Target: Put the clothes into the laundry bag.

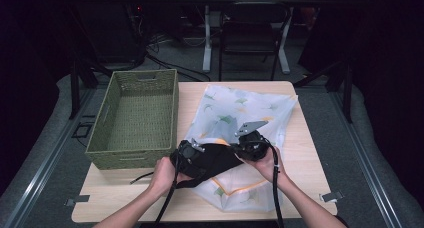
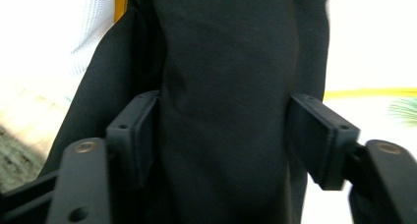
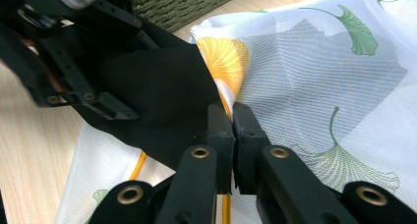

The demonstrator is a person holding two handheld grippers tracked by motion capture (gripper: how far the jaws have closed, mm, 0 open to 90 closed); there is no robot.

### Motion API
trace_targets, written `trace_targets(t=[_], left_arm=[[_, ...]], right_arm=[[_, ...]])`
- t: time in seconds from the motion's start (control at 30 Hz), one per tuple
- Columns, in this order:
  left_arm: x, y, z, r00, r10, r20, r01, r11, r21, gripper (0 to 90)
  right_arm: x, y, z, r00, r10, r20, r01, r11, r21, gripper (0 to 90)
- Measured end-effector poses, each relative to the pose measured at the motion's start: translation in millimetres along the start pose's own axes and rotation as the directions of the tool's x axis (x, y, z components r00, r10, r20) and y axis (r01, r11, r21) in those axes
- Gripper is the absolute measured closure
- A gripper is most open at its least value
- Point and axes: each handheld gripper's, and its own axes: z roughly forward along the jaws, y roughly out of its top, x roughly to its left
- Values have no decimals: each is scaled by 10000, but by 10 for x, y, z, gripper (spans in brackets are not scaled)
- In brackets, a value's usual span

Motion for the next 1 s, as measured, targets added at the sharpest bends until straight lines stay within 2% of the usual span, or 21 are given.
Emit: trace_targets(t=[0.1,0.27,0.3,0.37,0.53,0.63,0.73,0.9,1.0], left_arm=[[-27,-6,42,9998,180,-101,-181,9998,-76,427],[-38,-44,49,9981,503,-352,-518,9978,-420,636],[-35,-47,44,9983,496,-289,-508,9978,-421,664],[-17,-45,17,9985,498,-218,-508,9975,-488,690],[4,-8,-92,9999,158,-1,-158,9951,-971,747],[-16,38,-104,9999,133,86,-123,9946,-1029,753],[-47,88,-94,9999,170,3,-168,9928,-1183,758],[-67,196,-91,10000,-31,51,39,9858,-1676,763],[-69,253,-86,9997,-211,92,225,9784,-2056,764]], right_arm=[[1,-2,-2,10000,-8,-2,8,10000,-17,883],[-3,-4,3,10000,12,-18,-12,10000,25,884],[-3,-5,6,10000,23,-30,-23,10000,30,884],[-4,-5,8,10000,37,-32,-37,10000,24,884],[3,3,-3,10000,7,-13,-7,10000,-52,884],[12,16,-5,10000,32,-64,-33,9999,-126,884],[22,28,-9,10000,10,-78,-11,9998,-176,884],[46,45,-29,9998,-31,-199,24,9994,-343,884],[61,54,-22,9997,-43,-231,35,9995,-317,884]])
